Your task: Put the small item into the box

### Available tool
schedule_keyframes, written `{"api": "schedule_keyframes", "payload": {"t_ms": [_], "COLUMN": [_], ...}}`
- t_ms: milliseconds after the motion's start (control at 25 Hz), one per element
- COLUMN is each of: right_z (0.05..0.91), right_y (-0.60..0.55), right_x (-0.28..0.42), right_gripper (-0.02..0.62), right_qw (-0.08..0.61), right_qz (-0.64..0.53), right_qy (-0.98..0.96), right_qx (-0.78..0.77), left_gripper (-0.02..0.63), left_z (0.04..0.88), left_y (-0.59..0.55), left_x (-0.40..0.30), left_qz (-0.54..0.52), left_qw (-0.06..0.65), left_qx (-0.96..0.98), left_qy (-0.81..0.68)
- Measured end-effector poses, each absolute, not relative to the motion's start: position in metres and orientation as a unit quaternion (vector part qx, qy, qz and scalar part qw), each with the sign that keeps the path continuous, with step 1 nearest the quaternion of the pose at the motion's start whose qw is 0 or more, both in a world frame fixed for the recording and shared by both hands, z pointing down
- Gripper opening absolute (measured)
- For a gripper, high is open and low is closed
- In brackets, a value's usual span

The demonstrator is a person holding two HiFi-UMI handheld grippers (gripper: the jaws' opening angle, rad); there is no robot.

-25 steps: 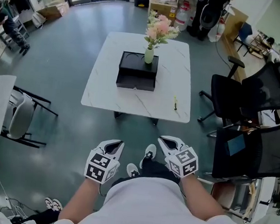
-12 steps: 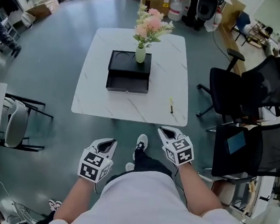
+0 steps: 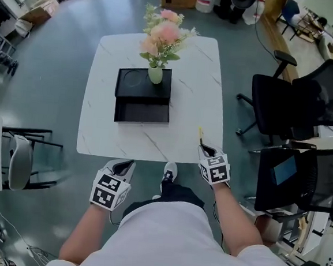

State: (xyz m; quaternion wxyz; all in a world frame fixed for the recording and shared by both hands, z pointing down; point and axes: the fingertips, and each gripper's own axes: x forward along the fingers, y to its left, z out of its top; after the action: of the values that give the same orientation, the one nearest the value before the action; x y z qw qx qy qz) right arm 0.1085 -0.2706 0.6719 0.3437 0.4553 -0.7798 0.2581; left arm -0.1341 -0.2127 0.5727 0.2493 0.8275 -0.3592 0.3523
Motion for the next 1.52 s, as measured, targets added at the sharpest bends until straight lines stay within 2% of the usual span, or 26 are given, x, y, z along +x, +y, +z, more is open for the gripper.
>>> {"api": "schedule_keyframes", "payload": {"t_ms": [80, 160, 200, 480, 640, 960, 1200, 1520], "right_z": [0.684, 0.695, 0.700, 0.725, 0.727, 0.709, 0.646, 0.623], "right_y": [-0.280, -0.288, -0.293, -0.305, -0.307, -0.314, -0.338, -0.370], "right_x": [0.116, 0.121, 0.124, 0.126, 0.130, 0.116, 0.053, -0.042], "right_gripper": [0.023, 0.108, 0.130, 0.124, 0.068, 0.066, 0.066, 0.066], "right_qw": [0.345, 0.346, 0.345, 0.366, 0.371, 0.353, 0.299, 0.362], "right_qz": [0.281, 0.302, 0.309, 0.347, 0.361, 0.364, 0.302, 0.195], "right_qy": [-0.769, -0.761, -0.758, -0.737, -0.722, -0.722, -0.779, -0.825], "right_qx": [0.458, 0.458, 0.459, 0.450, 0.459, 0.471, 0.461, 0.388], "left_gripper": [0.017, 0.017, 0.017, 0.017, 0.017, 0.017, 0.017, 0.017], "left_z": [0.577, 0.582, 0.584, 0.585, 0.583, 0.577, 0.573, 0.569], "left_y": [-0.223, -0.234, -0.240, -0.260, -0.269, -0.293, -0.315, -0.337], "left_x": [-0.134, -0.134, -0.134, -0.137, -0.145, -0.157, -0.191, -0.238], "left_qz": [0.362, 0.366, 0.367, 0.368, 0.367, 0.371, 0.366, 0.349], "left_qw": [0.256, 0.260, 0.261, 0.275, 0.279, 0.259, 0.247, 0.244], "left_qx": [0.823, 0.819, 0.819, 0.811, 0.809, 0.829, 0.839, 0.844], "left_qy": [-0.356, -0.356, -0.357, -0.363, -0.363, -0.330, -0.317, -0.328]}}
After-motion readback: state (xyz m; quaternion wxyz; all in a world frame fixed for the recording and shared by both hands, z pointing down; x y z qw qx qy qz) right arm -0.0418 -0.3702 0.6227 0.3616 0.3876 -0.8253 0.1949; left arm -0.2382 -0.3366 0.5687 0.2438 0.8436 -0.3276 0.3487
